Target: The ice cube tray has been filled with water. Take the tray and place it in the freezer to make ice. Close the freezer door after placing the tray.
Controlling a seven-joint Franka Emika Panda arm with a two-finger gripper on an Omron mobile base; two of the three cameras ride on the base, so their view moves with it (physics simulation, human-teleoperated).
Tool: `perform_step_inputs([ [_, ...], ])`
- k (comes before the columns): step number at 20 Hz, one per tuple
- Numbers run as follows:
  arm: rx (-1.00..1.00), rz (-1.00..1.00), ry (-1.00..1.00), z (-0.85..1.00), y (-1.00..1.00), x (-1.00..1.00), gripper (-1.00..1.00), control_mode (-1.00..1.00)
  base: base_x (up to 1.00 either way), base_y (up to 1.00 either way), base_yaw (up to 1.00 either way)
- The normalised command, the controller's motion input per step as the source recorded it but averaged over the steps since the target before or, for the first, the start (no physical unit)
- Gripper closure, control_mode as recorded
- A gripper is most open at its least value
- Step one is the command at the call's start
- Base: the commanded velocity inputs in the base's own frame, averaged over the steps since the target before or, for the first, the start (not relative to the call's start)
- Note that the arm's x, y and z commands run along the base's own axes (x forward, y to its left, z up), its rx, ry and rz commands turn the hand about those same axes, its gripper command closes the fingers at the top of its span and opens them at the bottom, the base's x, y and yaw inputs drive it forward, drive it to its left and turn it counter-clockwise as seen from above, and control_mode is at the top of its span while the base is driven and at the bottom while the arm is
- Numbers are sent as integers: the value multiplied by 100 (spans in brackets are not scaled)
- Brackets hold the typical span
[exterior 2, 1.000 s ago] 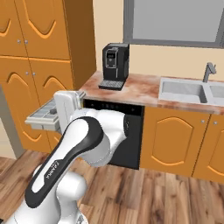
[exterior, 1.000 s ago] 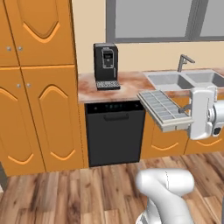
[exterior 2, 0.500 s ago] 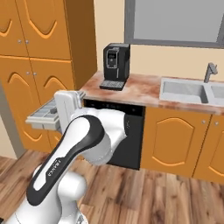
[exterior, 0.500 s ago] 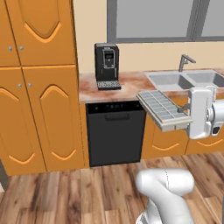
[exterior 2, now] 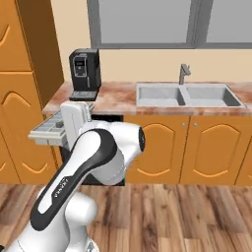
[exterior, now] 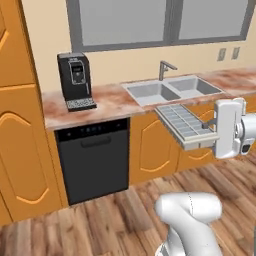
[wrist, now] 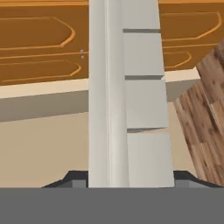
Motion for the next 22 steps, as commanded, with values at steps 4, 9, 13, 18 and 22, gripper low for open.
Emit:
perform_step_inputs([
  [4, 0, 0, 0, 0, 0, 0, 100, 100, -2, 0, -62],
  [9, 0, 0, 0, 0, 0, 0, 100, 100, 0, 0, -61],
  [13, 0, 0, 0, 0, 0, 0, 100, 100, 0, 0, -57],
  [18, 0, 0, 0, 0, 0, 0, 100, 100, 0, 0, -58],
  [22, 0, 0, 0, 0, 0, 0, 100, 100, 0, 0, -61],
])
